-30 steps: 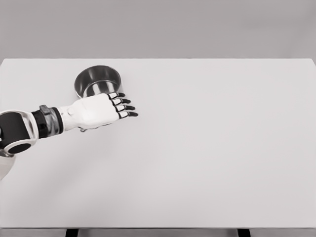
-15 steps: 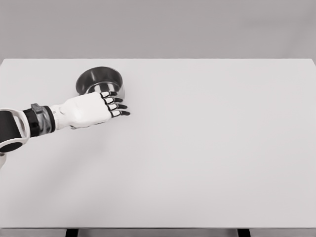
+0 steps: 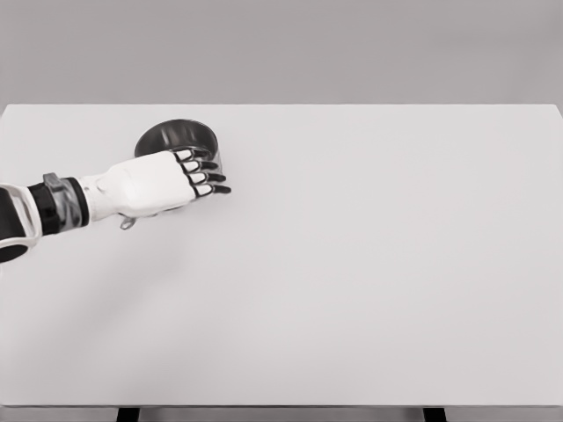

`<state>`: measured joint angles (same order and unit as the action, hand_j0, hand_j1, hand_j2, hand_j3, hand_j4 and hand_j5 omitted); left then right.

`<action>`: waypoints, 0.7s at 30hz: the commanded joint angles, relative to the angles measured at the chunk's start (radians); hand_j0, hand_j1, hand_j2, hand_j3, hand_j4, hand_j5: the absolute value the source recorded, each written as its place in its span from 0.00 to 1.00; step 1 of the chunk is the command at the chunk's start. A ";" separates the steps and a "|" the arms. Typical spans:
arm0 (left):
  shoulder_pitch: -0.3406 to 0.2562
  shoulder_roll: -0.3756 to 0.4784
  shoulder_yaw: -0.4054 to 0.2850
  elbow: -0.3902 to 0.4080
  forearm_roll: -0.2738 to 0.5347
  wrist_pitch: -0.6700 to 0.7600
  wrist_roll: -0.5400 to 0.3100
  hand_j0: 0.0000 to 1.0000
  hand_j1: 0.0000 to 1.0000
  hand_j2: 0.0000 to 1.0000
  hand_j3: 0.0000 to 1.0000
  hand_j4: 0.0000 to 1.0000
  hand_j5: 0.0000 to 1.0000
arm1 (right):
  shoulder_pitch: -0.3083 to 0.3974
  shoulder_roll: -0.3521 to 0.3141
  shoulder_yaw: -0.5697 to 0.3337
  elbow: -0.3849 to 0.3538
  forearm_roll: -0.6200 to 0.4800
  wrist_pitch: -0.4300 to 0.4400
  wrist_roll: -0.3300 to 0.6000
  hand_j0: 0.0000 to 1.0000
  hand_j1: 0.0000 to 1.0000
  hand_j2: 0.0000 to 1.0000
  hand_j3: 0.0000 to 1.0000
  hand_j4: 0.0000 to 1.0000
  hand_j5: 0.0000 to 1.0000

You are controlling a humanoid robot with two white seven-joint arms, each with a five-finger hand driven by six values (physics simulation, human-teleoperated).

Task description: Rotate pot handle

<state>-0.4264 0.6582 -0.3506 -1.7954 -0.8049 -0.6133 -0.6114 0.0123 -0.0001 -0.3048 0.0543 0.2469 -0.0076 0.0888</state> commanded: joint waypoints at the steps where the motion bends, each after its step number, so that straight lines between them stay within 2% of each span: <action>1: -0.003 -0.003 0.009 -0.005 0.073 0.002 0.001 1.00 1.00 1.00 1.00 1.00 1.00 | 0.000 0.000 0.001 0.001 0.000 0.000 0.000 1.00 1.00 1.00 1.00 1.00 1.00; 3: -0.008 0.001 0.009 -0.005 0.128 0.002 0.001 1.00 1.00 1.00 1.00 1.00 1.00 | 0.000 0.000 0.000 -0.001 0.000 0.000 0.000 1.00 1.00 1.00 1.00 1.00 1.00; 4: -0.015 0.011 0.010 -0.005 0.209 0.002 0.001 1.00 1.00 1.00 1.00 1.00 1.00 | 0.000 0.000 0.001 -0.001 0.000 0.000 0.000 1.00 1.00 1.00 1.00 1.00 1.00; 5: -0.021 0.024 0.010 -0.005 0.254 0.002 0.001 1.00 1.00 1.00 1.00 1.00 1.00 | 0.000 0.000 0.000 0.001 0.000 0.000 0.000 1.00 1.00 1.00 1.00 1.00 1.00; 7: -0.044 0.124 0.010 -0.005 0.519 0.002 0.001 1.00 1.00 1.00 1.00 1.00 1.00 | 0.000 0.000 0.001 -0.001 0.000 0.000 0.000 1.00 1.00 1.00 1.00 1.00 1.00; 8: -0.046 0.146 0.009 -0.005 0.582 0.002 0.001 1.00 1.00 1.00 1.00 1.00 1.00 | 0.000 0.000 0.001 -0.001 0.000 0.000 0.000 1.00 1.00 1.00 1.00 1.00 1.00; 10: -0.046 0.142 0.010 -0.004 0.619 0.002 0.001 1.00 1.00 1.00 1.00 1.00 1.00 | 0.000 0.000 0.001 0.001 0.000 0.000 0.000 1.00 1.00 1.00 1.00 1.00 1.00; 12: -0.040 0.156 0.006 -0.005 0.789 0.002 0.001 1.00 1.00 1.00 1.00 1.00 1.00 | 0.000 0.000 0.000 0.001 0.000 0.000 0.000 1.00 1.00 1.00 1.00 1.00 1.00; 14: -0.040 0.192 0.004 -0.005 0.881 0.002 0.001 1.00 1.00 1.00 1.00 1.00 1.00 | 0.000 0.000 0.001 0.001 0.000 0.000 0.000 1.00 1.00 1.00 1.00 1.00 1.00; 16: -0.035 0.216 0.002 -0.005 0.926 0.002 0.001 1.00 1.00 1.00 1.00 1.00 1.00 | 0.000 0.000 0.001 -0.001 0.000 0.000 0.000 1.00 1.00 1.00 1.00 1.00 1.00; 17: 0.006 0.254 0.002 -0.005 0.963 0.002 0.001 1.00 1.00 1.00 1.00 1.00 1.00 | 0.000 0.000 0.001 0.001 0.000 0.000 0.000 1.00 1.00 1.00 1.00 1.00 1.00; 20: 0.141 0.294 -0.002 -0.007 0.963 0.002 0.001 1.00 1.00 1.00 1.00 1.00 1.00 | 0.000 0.000 0.001 0.001 0.000 0.000 0.000 1.00 1.00 1.00 1.00 1.00 1.00; 21: 0.166 0.305 -0.008 -0.009 0.963 0.002 0.001 1.00 1.00 1.00 1.00 1.00 1.00 | 0.000 0.000 0.000 -0.001 0.000 0.000 0.000 1.00 1.00 1.00 1.00 1.00 1.00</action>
<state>-0.2531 0.9305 -0.3538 -1.8023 0.1266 -0.6146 -0.6115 0.0123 -0.0001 -0.3047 0.0548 0.2469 -0.0076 0.0888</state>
